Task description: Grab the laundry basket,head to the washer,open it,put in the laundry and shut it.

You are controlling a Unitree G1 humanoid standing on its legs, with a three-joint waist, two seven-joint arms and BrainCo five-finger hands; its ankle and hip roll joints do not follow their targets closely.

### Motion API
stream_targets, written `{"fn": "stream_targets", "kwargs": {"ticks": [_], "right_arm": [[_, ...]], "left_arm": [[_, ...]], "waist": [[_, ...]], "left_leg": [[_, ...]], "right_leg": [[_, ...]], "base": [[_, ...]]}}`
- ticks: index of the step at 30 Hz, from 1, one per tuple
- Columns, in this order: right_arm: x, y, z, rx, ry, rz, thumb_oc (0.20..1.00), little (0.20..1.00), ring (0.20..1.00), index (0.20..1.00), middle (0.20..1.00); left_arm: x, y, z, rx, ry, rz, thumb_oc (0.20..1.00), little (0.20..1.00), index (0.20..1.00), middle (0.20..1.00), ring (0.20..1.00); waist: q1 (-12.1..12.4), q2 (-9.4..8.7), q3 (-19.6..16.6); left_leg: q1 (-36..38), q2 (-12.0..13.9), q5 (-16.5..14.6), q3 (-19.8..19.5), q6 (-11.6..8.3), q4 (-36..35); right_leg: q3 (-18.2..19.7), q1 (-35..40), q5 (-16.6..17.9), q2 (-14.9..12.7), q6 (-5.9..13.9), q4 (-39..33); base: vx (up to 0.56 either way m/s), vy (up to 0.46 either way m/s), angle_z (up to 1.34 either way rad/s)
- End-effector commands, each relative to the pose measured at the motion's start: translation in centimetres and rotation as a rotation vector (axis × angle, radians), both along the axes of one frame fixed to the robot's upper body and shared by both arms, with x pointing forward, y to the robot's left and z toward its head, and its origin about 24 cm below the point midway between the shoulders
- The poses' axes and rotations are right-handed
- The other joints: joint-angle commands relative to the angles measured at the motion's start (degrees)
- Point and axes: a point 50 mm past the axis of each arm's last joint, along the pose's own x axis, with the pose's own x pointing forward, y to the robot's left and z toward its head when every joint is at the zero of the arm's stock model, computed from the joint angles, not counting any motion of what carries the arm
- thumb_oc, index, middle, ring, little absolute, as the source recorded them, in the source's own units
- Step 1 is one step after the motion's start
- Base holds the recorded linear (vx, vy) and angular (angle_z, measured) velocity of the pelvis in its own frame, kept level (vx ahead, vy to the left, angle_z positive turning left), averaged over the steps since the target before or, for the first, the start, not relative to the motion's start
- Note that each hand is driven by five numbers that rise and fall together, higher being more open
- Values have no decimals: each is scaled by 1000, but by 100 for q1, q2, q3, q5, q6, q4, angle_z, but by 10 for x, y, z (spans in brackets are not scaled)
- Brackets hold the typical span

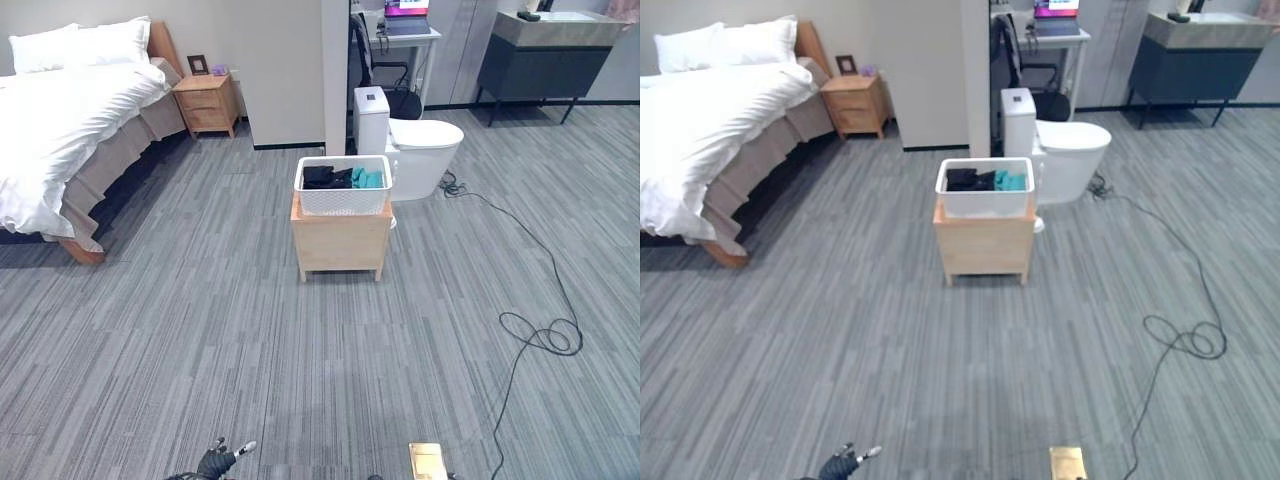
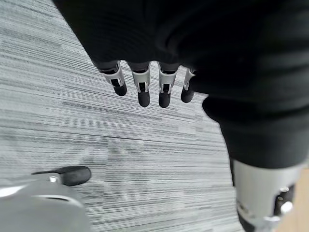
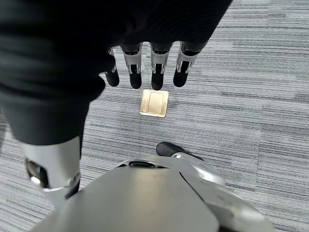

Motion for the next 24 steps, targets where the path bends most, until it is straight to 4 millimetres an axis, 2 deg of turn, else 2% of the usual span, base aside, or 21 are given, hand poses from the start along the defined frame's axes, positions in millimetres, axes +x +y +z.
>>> {"fn": "stream_targets", "kwargs": {"ticks": [1, 10, 18, 24], "right_arm": [[-19, 7, -5, 8, 111, 86, 1000, 1000, 1000, 1000, 1000], [-10, 8, -4, 13, 82, 100, 1000, 1000, 1000, 1000, 1000], [-12, 5, -4, 11, 82, 58, 1000, 1000, 1000, 1000, 1000], [-8, -2, -2, 0, 56, -4, 1000, 1000, 1000, 1000, 1000]], "left_arm": [[9, 8, 3, 24, -7, -30, 1000, 1000, 1000, 1000, 1000], [10, 11, 3, 34, -9, -12, 1000, 1000, 1000, 1000, 1000], [13, 13, 4, 35, -18, 13, 1000, 1000, 1000, 1000, 1000], [22, 13, 7, 32, -51, 32, 1000, 1000, 1000, 1000, 1000]], "waist": [[18, -356, -32], [42, -369, 13], [19, -358, 76], [19, -332, 232]], "left_leg": [[167, 238, 67, -469, -379, -591], [90, 276, 135, -571, -419, -591], [9, 340, 197, -670, -466, -591], [-34, 546, 340, -760, -588, -591]], "right_leg": [[22, 653, 246, -713, 836, -868], [-78, 650, 204, -670, 795, -868], [-110, 636, 141, -587, 727, -868], [-133, 684, -12, -385, 557, -868]], "base": [[0, 0, 14], [-7, -28, 9], [2, -57, 3], [27, -114, 8]]}}
